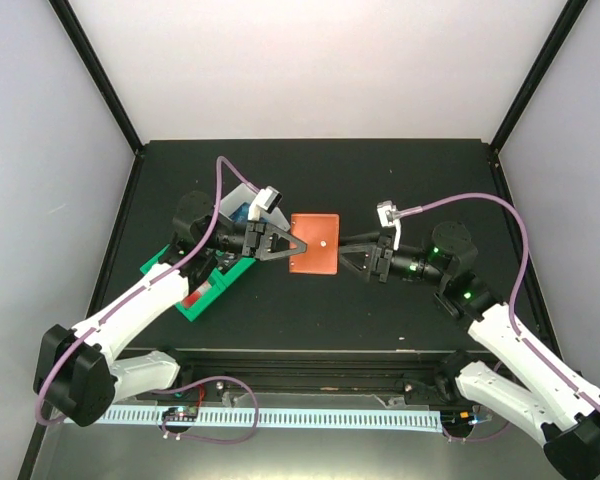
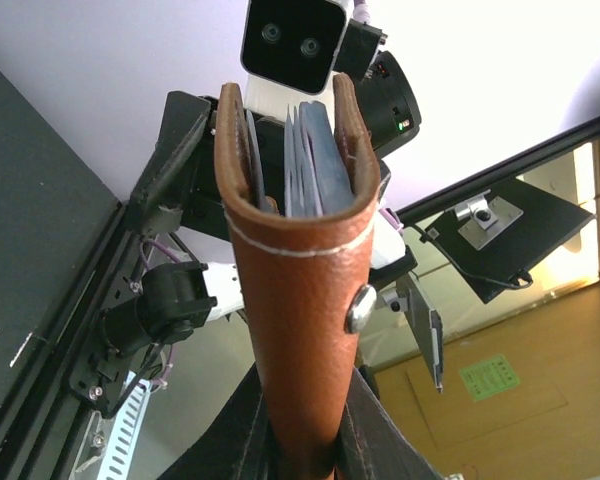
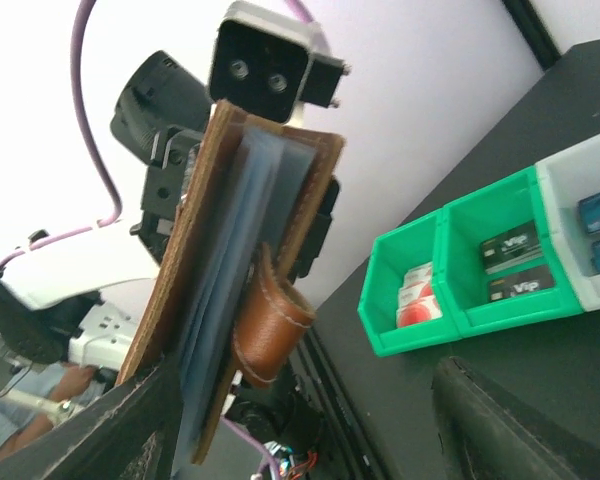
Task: Put the credit cards into the card holder
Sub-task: Close the card holder at the center of the board.
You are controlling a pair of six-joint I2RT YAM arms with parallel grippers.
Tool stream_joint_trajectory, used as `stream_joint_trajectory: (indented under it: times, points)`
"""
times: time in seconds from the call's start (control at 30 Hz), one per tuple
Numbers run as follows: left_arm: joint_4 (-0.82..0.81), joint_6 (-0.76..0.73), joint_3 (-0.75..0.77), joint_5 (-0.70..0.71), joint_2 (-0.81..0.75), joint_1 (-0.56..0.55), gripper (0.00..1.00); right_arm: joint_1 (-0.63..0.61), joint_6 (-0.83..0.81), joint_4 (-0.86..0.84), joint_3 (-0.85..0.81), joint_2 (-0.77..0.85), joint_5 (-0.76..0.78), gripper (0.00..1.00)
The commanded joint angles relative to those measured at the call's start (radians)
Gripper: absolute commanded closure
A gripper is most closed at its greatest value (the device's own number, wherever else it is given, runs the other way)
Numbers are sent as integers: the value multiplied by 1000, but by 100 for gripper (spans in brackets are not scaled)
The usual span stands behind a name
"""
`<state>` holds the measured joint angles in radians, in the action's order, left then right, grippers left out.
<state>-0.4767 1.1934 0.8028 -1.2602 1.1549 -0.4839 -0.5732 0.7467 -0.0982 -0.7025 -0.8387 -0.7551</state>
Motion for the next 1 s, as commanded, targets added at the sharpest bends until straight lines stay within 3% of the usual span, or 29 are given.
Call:
stream_joint_trajectory:
  times: [0.0,0.1,0.37,0.6,0.7,0.87,0.97]
  points:
    - [-14,-3,28,-10,-1,10,89,1,11,27,-12,31,110,31]
    - [-43,27,23,-11,-9,10,89,0,40,-47,2,22,57,31]
    - [-43,34,11,-23,-12,10,98,-17,-64,58,-76,-71,73,31]
    - [-48,23,3,-33,-36,10,98,-18,-55,392,-124,-83,668,38]
    - [-47,19,2,-40,-45,10,98,-17,-27,481,-146,-111,786,39]
    - [31,-37,9,-34,-41,11,98,-17,-41,419,-131,-75,706,39]
    - [191,-168,25,1,-37,11,99,-16,-50,363,-97,-10,644,38]
